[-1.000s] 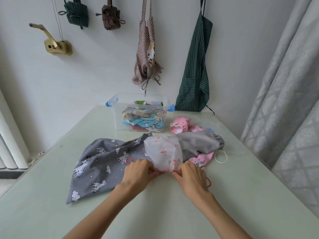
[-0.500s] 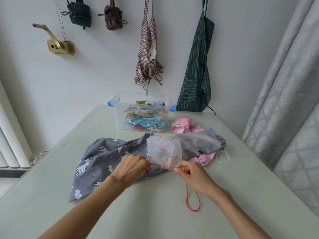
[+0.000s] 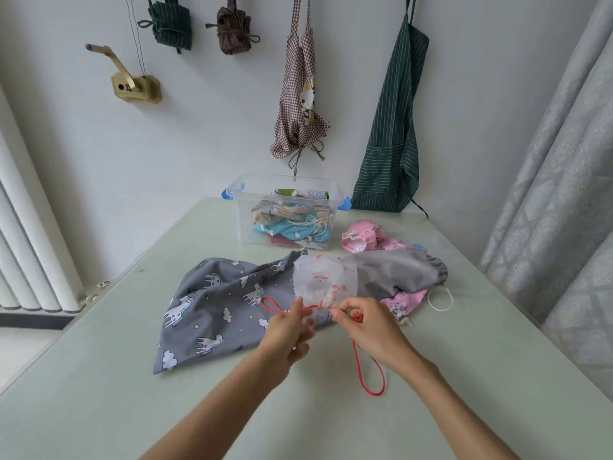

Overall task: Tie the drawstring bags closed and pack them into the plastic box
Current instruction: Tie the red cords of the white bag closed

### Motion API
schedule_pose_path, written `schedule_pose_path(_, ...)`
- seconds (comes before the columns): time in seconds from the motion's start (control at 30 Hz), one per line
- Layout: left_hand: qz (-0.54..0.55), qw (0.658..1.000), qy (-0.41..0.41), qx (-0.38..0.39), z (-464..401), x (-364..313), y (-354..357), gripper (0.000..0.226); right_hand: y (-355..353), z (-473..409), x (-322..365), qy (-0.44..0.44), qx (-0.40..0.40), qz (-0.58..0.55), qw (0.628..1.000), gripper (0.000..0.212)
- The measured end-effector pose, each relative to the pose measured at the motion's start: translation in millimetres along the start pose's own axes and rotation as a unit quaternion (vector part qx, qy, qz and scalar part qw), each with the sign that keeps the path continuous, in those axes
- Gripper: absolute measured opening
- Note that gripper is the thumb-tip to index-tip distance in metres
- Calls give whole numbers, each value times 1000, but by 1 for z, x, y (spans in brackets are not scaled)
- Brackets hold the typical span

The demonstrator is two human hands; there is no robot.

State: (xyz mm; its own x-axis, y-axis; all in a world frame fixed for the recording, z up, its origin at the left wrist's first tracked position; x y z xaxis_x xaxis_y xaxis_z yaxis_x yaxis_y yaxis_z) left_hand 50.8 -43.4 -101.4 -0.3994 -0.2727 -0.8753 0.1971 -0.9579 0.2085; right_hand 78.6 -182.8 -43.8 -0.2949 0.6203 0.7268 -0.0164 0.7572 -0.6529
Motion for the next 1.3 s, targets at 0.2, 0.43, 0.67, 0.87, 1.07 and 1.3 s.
schedule_pose_path(0.2, 149, 971, 62, -176, -9, -17, -17, 19, -13, -8, 2, 1, -31, -15, 999, 24)
schedule_pose_path(0.43, 136, 938, 299, -114, -27, -101, 1, 19, -61, -40, 57, -153, -286, 218, 921, 9)
schedule_pose_path(0.67, 30, 938, 322, -124, -79, -135, -8, 21, -20, -101, 28, -64, -5, 151, 986, 13)
schedule_pose_path(0.87, -159, 901, 392, -94, -90, -152, -4, 11, 22, -109, 10, 1, 195, 118, 974, 21)
schedule_pose_path(1.07, -325, 841, 431, -35, -89, -155, 21, 23, 41, -109, -1, 19, 234, 111, 966, 15)
schedule_pose_path(1.3, 86, 954, 259, 125, -107, -141, 19, 20, 41, -111, 4, 9, 209, -8, 978, 15)
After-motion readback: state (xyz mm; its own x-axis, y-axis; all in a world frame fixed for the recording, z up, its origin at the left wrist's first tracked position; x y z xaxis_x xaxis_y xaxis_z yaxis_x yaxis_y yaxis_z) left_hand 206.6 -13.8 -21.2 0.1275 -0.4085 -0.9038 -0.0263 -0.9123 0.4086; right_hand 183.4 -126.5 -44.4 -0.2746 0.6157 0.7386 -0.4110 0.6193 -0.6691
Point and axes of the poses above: each hand's wrist, its own z-axis away from the middle knuckle, its own y-axis out of the palm, x = y × z, the point moved 9 cm from there along -z, towards the middle knuckle, and after that the axes turned 3 degrees about -z, right-handed, at the moved point
